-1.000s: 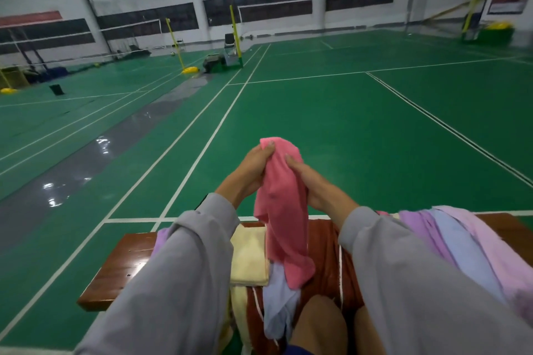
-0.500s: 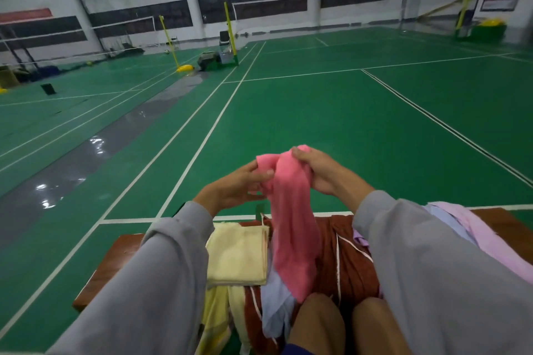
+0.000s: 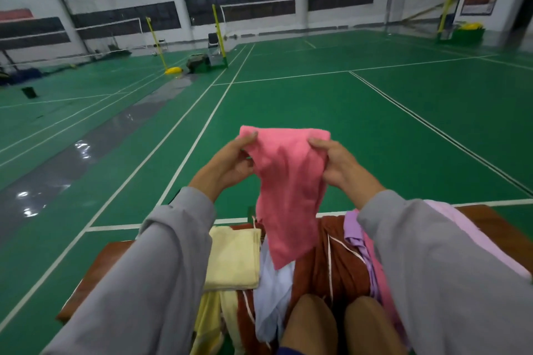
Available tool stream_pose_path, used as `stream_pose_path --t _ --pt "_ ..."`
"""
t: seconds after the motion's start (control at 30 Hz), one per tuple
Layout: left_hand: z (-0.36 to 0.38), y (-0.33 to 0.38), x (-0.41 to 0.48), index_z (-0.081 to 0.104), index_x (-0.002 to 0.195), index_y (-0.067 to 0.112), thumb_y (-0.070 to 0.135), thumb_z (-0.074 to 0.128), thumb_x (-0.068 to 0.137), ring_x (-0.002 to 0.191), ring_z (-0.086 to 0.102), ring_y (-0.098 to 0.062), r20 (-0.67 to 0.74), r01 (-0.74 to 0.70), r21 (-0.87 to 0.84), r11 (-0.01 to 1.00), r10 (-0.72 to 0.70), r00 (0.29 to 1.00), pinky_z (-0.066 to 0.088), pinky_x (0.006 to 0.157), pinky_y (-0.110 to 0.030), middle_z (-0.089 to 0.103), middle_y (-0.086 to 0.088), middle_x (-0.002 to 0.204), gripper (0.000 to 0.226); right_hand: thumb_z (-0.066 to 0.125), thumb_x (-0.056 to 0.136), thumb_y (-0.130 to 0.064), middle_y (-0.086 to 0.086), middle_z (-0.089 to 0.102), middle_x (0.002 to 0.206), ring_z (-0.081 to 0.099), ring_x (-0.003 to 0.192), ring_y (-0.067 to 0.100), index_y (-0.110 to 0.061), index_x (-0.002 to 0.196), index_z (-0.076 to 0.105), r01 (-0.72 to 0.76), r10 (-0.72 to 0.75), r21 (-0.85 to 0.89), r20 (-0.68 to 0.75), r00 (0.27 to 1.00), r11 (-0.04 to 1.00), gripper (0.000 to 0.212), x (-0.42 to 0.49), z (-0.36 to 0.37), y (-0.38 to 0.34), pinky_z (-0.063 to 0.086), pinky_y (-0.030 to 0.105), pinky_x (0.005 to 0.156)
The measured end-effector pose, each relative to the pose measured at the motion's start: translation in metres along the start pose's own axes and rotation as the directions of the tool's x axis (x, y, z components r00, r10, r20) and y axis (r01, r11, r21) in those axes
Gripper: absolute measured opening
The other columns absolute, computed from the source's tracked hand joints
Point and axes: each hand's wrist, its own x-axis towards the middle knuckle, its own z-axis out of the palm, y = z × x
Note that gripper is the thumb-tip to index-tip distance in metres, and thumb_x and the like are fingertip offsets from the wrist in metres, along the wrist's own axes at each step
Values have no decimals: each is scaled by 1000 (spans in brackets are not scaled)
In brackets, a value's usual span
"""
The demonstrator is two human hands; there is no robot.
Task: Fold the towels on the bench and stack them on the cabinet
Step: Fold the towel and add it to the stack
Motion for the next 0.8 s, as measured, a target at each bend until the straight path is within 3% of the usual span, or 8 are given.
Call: stream_pose_path --t 0.13,0.2,0.3,0.37,0.47,0.53,0.67,0.8 --pt "11 -14 -3 69 107 12 16 59 100 74 63 -13 -9 7 336 942 -5 1000 54 58 -24 73 -1 84 13 60 95 -10 7 72 73 67 62 18 -10 89 68 -96 123 -220 108 987 971 10 -10 -8 2 58 28 65" --pt "15 -11 2 69 98 10 16 57 102 70 63 -12 -158 -121 136 983 142 977 53 54 -22 73 1 74 14 54 96 -3 7 74 76 68 63 16 -5 100 67 -52 90 -242 151 984 969 14 -10 -10 -10 59 26 63" --pt "9 5 14 69 100 8 14 62 100 68 69 -13 -317 -262 -162 951 201 927 59 61 -28 74 -3 78 9 55 94 1 6 73 80 69 67 15 -3 111 65 72 -71 -5 86 994 997 20 -7 -13 -45 60 25 67" --pt "9 5 13 68 97 10 16 63 99 62 68 -11 -219 -20 -55 998 7 976 60 59 -27 74 -1 73 8 56 92 2 6 73 80 68 70 16 -4 105 67 55 -47 -91 95 994 994 18 -8 -17 -49 60 26 70" --pt "28 0 4 68 84 15 18 59 100 50 63 -9 -64 287 271 919 -281 958 55 50 -22 69 2 62 19 66 86 -5 9 71 90 66 81 21 -11 97 68 -110 184 -392 156 971 913 13 -14 -21 -32 57 35 84" --pt "37 8 3 66 82 14 19 57 102 48 62 -9 -119 188 166 968 -169 978 54 49 -21 67 2 59 22 65 87 -7 8 68 88 64 76 19 -13 101 66 -56 99 -357 103 990 933 15 -15 -20 -37 56 30 74" --pt "22 24 15 68 96 13 29 61 102 71 70 -17 -259 -68 -82 994 45 965 59 67 -30 73 -5 78 19 69 82 -13 5 69 76 65 69 18 -12 100 66 78 -79 20 37 996 997 18 -19 -29 -62 58 28 69" --pt "8 13 17 64 94 13 28 57 104 62 70 -15 -210 111 104 988 -87 974 60 61 -27 72 -5 71 19 66 92 -14 1 67 63 63 53 13 -16 81 66 -42 70 -335 73 995 941 11 -24 -36 -48 56 24 57"
